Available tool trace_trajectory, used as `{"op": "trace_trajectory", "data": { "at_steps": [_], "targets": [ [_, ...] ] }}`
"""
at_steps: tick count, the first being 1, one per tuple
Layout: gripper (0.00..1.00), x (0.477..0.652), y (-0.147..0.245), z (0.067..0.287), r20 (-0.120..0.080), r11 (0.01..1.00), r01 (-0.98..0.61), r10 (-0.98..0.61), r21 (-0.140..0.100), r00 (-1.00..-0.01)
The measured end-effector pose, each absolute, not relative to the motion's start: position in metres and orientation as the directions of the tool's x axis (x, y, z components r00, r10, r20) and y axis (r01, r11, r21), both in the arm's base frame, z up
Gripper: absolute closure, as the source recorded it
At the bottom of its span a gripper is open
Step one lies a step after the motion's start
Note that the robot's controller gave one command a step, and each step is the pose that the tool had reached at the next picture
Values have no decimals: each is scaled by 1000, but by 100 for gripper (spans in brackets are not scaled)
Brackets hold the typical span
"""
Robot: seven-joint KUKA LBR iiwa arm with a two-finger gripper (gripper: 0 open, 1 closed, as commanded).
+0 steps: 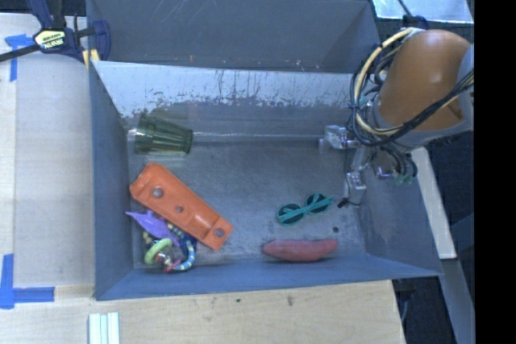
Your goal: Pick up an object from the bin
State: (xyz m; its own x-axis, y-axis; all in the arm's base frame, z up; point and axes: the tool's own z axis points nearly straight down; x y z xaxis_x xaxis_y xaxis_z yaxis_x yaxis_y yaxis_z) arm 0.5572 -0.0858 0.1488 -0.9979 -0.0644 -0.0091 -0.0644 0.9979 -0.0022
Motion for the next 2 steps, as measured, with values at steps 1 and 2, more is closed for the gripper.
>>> {"op": "trace_trajectory", "data": {
  "at_steps": [1, 2],
  "targets": [
    [0, 531, -71, 97, -6, 950, -312, -312, -3, -950],
    [100, 564, -63, 72, -14, 861, -509, -509, -9, -860]
  ]
}}
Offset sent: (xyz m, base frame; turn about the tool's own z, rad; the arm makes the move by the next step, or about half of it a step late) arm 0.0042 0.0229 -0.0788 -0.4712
